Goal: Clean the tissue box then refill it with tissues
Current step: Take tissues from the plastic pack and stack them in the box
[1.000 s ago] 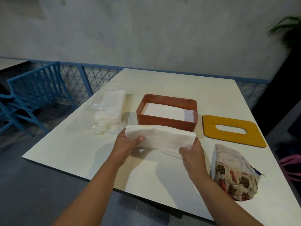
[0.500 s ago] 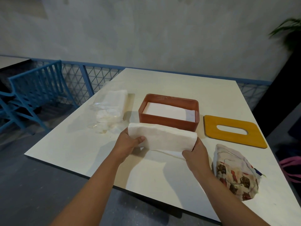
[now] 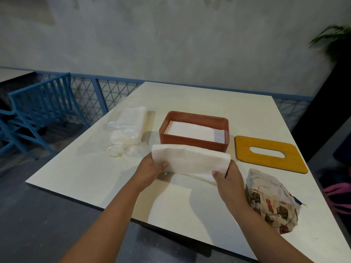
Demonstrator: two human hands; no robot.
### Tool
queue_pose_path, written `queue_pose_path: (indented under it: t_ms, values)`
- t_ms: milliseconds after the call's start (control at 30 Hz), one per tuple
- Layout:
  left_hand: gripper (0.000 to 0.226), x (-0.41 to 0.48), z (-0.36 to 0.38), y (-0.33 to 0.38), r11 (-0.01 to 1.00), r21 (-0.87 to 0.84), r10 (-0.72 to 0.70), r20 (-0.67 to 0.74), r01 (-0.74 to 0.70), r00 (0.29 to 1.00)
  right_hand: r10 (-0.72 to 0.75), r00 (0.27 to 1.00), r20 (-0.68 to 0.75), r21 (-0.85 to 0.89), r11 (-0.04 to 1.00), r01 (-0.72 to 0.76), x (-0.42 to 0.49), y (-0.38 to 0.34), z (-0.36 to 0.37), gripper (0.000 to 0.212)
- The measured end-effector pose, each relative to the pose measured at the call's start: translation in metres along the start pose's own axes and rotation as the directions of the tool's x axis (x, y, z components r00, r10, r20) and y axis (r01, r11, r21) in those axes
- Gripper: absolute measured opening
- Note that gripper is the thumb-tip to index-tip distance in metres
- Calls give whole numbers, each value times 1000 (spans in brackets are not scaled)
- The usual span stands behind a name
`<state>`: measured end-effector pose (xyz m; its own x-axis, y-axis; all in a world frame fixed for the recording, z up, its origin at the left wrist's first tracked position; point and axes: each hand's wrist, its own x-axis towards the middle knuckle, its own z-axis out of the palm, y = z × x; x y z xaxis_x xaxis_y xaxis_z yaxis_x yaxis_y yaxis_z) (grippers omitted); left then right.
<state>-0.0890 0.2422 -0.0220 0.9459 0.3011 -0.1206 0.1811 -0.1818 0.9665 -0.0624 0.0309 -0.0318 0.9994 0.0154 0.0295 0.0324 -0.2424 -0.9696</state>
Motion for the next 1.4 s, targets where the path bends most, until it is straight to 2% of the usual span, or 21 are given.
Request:
queue_pose_path:
  t_ms: [167,267,433,500,600,700,833,933,1067,1167,1267,1400]
  values:
    - [44,0,0,18,994,87,65,-24,-63,998,-72,996,-49,42,996,74,-4,-19,-1,33]
    - [49,3,-2,39,989,50,145,-75,-142,987,-150,984,-98,63,986,156,-2,-35,-1,30]
    - [44,23,0,79,964,109,253,-113,-241,961,-212,949,-232,-1,976,217,25,-65,-3,24]
    - [54,36,2,94,950,148,297,-147,-276,943,-217,941,-259,-70,976,206,42,-78,-5,33]
    - [71,56,4,109,928,225,335,-150,-298,930,-152,954,-258,-47,988,145,67,-94,-9,53]
    - [69,72,6,115,854,428,368,-95,-296,925,-113,969,-221,-131,988,86,88,-101,-10,58]
    - [48,98,11,107,643,731,310,27,-231,950,-89,979,-183,-310,950,29,104,-100,-5,52]
    - [40,108,16,98,516,832,240,85,-202,967,-51,985,-167,-449,893,-30,111,-94,1,49]
    - [39,114,22,94,436,880,218,101,-189,971,-24,990,-137,-616,785,-67,117,-87,5,46]
    - [40,118,25,96,396,903,206,93,-169,974,-27,994,-106,-727,684,-59,118,-88,4,42]
    - [35,119,28,99,338,930,192,79,-141,978,-30,999,-32,-844,537,-11,119,-90,6,36]
    - [30,115,33,100,194,975,185,74,-110,980,-50,998,27,-909,414,46,118,-85,12,30]
